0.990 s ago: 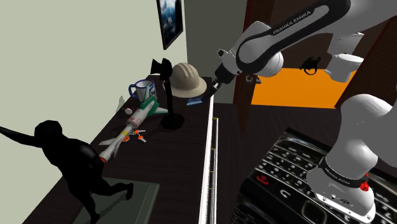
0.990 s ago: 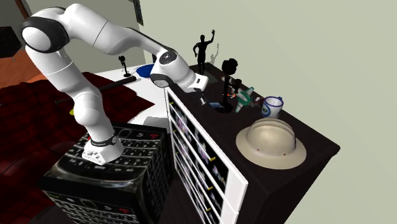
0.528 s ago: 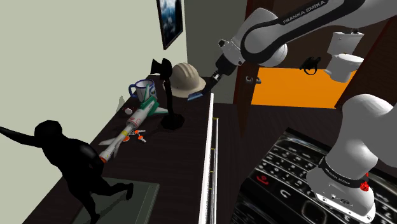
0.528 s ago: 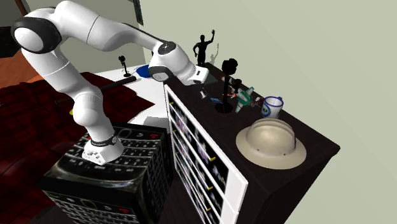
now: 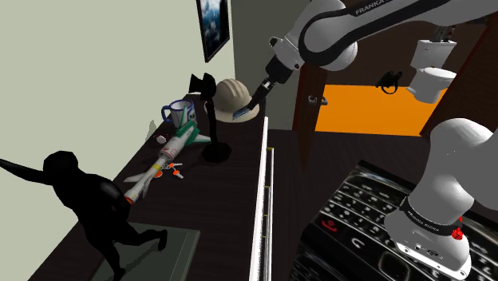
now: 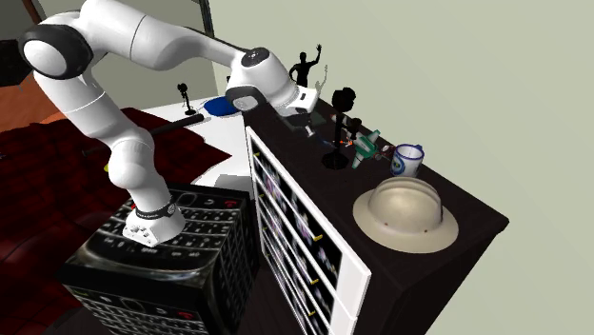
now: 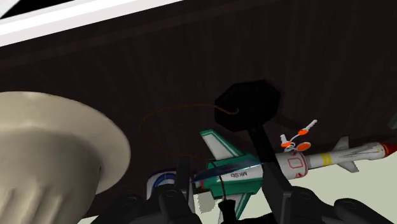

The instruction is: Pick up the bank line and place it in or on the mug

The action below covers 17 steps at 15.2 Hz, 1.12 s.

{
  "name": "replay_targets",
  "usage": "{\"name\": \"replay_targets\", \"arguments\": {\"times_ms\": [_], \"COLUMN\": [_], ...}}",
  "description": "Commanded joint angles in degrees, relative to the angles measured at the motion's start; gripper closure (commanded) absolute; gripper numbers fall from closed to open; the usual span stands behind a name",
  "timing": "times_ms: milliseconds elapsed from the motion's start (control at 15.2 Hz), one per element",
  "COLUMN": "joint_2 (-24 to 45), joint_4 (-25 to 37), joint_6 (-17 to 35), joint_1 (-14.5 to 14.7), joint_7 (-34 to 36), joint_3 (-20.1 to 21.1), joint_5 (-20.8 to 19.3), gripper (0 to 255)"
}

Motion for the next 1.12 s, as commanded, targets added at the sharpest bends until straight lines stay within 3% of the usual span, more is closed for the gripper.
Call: {"name": "replay_targets", "arguments": {"times_ms": [0, 462, 1056], "joint_2": [3.9, 20.1, 42.2], "joint_4": [4.3, 23.1, 54.0], "joint_6": [-0.8, -5.1, -15.3], "joint_1": [0.7, 1.5, -2.7], "joint_7": [-0.9, -3.8, -2.1], "joint_3": [-0.8, -2.5, -1.9], "joint_5": [1.3, 7.1, 10.8], "gripper": [255, 255, 255]}}
